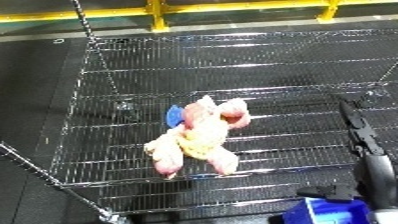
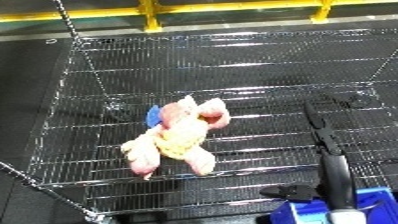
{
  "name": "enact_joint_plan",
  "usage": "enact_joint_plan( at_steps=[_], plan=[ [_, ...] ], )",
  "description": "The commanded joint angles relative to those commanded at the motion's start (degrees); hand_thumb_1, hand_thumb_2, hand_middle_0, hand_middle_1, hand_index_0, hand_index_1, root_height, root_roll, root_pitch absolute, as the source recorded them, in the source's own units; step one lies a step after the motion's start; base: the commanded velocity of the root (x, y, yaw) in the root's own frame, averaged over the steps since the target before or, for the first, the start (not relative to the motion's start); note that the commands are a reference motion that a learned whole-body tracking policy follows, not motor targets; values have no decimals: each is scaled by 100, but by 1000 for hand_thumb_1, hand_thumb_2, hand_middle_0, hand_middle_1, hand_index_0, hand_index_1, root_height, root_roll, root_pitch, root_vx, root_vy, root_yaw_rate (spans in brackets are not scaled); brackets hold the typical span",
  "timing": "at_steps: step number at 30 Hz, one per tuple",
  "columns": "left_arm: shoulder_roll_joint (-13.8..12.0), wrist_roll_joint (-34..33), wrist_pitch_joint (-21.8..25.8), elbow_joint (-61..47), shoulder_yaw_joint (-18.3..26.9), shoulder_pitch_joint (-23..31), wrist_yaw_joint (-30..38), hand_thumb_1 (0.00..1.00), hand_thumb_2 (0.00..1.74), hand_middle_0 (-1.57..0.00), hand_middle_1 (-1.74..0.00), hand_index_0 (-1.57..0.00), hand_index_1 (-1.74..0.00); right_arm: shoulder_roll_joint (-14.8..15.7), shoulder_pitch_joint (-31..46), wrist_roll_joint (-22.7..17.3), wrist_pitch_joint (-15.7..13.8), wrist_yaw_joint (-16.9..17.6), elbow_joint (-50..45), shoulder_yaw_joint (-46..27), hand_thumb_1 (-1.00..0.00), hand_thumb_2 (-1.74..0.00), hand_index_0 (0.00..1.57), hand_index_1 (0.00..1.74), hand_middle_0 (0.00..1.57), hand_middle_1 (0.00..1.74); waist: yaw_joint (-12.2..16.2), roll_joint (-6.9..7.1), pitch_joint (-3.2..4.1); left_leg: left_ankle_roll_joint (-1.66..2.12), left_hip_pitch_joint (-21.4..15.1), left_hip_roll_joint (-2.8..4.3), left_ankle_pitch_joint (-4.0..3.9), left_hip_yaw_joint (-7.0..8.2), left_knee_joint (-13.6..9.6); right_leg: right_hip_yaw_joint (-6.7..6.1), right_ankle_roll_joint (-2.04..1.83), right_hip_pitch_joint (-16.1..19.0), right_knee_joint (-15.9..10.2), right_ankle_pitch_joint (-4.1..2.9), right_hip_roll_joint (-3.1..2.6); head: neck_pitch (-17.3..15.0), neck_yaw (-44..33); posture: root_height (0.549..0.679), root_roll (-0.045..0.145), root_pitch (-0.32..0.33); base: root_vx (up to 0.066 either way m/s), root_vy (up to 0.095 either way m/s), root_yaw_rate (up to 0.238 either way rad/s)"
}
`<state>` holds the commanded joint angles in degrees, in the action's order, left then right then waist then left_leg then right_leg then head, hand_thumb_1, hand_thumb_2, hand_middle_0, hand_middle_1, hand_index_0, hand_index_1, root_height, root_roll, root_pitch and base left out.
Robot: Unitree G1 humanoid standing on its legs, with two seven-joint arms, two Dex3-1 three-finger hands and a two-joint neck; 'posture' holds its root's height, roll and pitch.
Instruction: Pick up the object and place it into the box
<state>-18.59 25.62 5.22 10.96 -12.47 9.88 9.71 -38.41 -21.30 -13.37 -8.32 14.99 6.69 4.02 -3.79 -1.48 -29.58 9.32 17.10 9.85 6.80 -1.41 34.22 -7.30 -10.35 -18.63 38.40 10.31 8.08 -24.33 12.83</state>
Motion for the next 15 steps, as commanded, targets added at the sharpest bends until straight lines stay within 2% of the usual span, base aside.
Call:
enact_joint_plan(
  at_steps=[3,8,13,15],
  plan=[
    [-59,4,10,7,-77,53,-42,1000,1740,-1570,-1740,-1570,-1740,-250,-419,87,67,-118,180,378,0,0,0,0,0,0,-78,-26,-14,12,24,-11,-16,-22,-22,18,-8,-18,-19,-23,20,-34,78,630,51,-175,24,12,53],
    [-233,5,65,-36,-239,160,-106,1000,1740,-1570,-1740,-1570,-1740,-620,-1351,248,178,-232,738,1125,0,0,0,0,0,0,-304,-98,-8,29,112,-48,-39,-72,-31,60,-33,-79,-96,-102,66,10,268,631,47,-159,13,13,51],
    [-385,75,140,-71,-359,196,-66,1000,1740,-1570,-1740,-1570,-1740,-712,-2259,378,256,-214,1448,1744,0,0,0,0,0,0,-541,-161,8,32,242,-99,-36,-131,28,66,-27,-170,-93,-130,88,88,367,631,42,-144,4,17,55],
    [-431,99,178,-78,-388,215,-38,1000,1740,-1570,-1740,-1570,-1740,-714,-2583,465,287,-225,1709,1992,0,0,0,0,0,0,-639,-186,16,35,295,-118,-35,-151,44,72,-23,-214,-86,-140,97,248,452,631,40,-136,10,19,37]
  ],
)
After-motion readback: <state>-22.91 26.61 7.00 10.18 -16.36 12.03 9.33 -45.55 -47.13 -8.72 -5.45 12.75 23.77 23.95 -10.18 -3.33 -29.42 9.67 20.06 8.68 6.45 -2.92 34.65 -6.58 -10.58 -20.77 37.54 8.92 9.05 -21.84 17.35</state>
